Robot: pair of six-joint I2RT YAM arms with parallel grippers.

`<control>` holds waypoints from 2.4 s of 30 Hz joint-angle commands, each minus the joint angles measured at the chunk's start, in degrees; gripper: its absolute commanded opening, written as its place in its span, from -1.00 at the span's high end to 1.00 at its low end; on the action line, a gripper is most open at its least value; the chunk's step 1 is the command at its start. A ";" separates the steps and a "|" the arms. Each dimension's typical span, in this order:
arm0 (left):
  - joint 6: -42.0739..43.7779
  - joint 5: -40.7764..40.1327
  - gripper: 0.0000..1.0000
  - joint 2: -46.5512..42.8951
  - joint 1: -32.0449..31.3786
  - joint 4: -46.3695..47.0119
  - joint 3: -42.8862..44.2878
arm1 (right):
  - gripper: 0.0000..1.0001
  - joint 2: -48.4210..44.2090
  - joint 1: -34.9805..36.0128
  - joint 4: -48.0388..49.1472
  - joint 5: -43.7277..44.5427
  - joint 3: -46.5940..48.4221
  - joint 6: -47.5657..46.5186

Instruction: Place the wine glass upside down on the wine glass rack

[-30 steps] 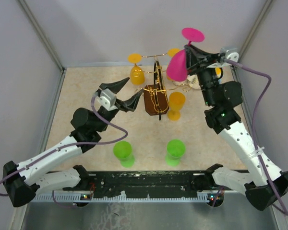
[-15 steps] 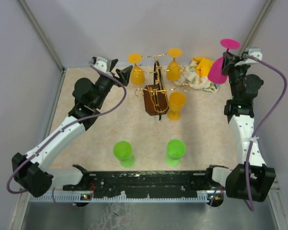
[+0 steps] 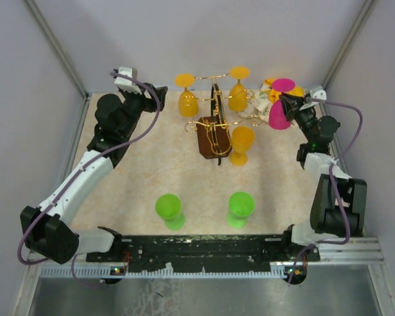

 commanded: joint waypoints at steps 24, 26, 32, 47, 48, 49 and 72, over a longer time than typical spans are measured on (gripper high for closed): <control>-1.26 0.39 -0.51 1.61 2.27 3.08 -3.67 | 1.00 19.74 7.35 40.61 -11.93 -0.03 1.70; -1.27 0.42 -0.51 1.74 2.33 3.08 -3.76 | 1.00 20.02 7.53 41.24 -11.65 -0.14 1.70; -1.53 0.76 -0.51 2.40 2.35 3.26 -3.77 | 1.00 21.99 8.28 40.77 -12.16 1.96 1.94; -1.93 1.52 -0.50 3.89 2.61 3.70 -3.61 | 1.00 24.50 10.55 38.98 -13.32 7.35 2.88; -1.88 1.50 -0.50 3.92 2.70 3.70 -3.63 | 1.00 24.72 10.75 38.58 -13.43 7.55 2.56; -1.87 1.48 -0.50 3.90 2.70 3.72 -3.67 | 1.00 24.74 11.00 37.72 -13.54 7.68 2.00; -2.36 2.24 -0.50 4.43 2.87 3.39 -3.70 | 1.00 24.27 13.95 28.30 -12.24 11.34 0.24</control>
